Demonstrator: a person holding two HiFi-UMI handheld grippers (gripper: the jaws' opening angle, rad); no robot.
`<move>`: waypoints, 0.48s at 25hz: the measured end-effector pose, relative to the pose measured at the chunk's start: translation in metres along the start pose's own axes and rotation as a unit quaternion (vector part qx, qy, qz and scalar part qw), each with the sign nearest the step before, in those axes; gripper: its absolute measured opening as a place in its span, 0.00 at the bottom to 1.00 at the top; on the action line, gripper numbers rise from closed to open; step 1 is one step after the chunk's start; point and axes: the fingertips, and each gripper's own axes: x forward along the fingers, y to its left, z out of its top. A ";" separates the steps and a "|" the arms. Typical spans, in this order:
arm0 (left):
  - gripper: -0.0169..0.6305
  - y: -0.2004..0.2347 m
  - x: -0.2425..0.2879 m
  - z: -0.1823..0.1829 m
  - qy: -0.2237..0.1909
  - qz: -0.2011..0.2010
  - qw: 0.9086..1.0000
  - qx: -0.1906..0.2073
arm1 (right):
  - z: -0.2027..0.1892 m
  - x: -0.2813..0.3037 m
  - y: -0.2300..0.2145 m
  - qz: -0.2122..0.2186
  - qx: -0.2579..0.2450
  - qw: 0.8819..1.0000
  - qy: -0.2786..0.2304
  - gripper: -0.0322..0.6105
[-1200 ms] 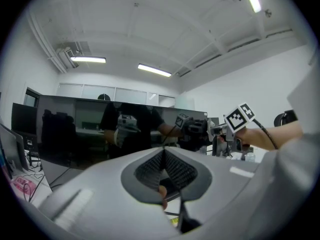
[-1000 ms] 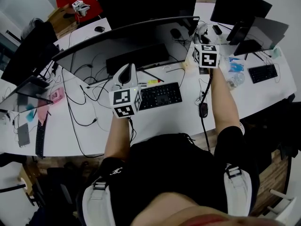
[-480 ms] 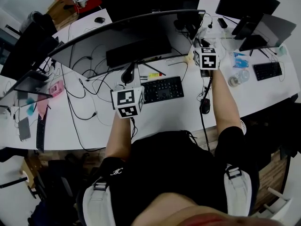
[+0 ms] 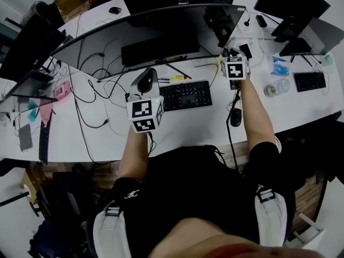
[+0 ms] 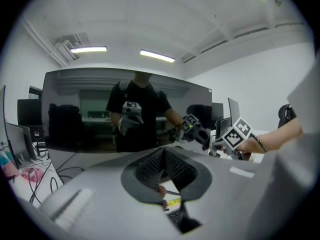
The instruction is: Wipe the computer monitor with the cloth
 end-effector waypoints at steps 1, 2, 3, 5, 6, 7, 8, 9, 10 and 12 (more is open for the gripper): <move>0.10 0.002 0.000 -0.003 0.003 0.001 1.000 -0.002 | -0.008 0.005 0.002 0.001 -0.002 1.000 0.009 0.09; 0.10 0.003 0.000 -0.007 0.007 0.003 1.000 -0.004 | -0.015 0.009 0.005 0.001 -0.004 1.000 0.018 0.09; 0.10 0.005 0.000 -0.010 0.010 0.004 1.000 -0.005 | -0.023 0.014 0.006 0.001 -0.005 1.000 0.027 0.09; 0.10 0.008 -0.001 -0.017 0.017 0.005 1.000 -0.007 | -0.038 0.024 0.010 0.001 -0.004 0.999 0.042 0.09; 0.10 0.009 -0.001 -0.020 0.021 0.006 1.000 -0.007 | -0.045 0.029 0.011 0.000 -0.003 0.999 0.047 0.09; 0.10 0.011 -0.001 -0.023 0.024 0.007 1.000 -0.007 | -0.052 0.035 0.014 0.001 -0.002 0.999 0.053 0.09; 0.10 0.013 -0.001 -0.026 0.026 0.009 1.000 -0.007 | -0.059 0.039 0.016 0.003 0.001 0.998 0.059 0.09; 0.10 0.015 0.000 -0.028 0.029 0.010 1.000 -0.008 | -0.065 0.043 0.018 0.005 0.004 0.998 0.065 0.09; 0.10 0.016 0.000 -0.030 0.031 0.011 0.999 -0.009 | -0.071 0.047 0.020 0.005 0.005 0.997 0.072 0.09; 0.10 0.019 0.000 -0.031 0.034 0.012 0.999 -0.011 | -0.082 0.051 0.022 0.008 0.007 0.996 0.089 0.09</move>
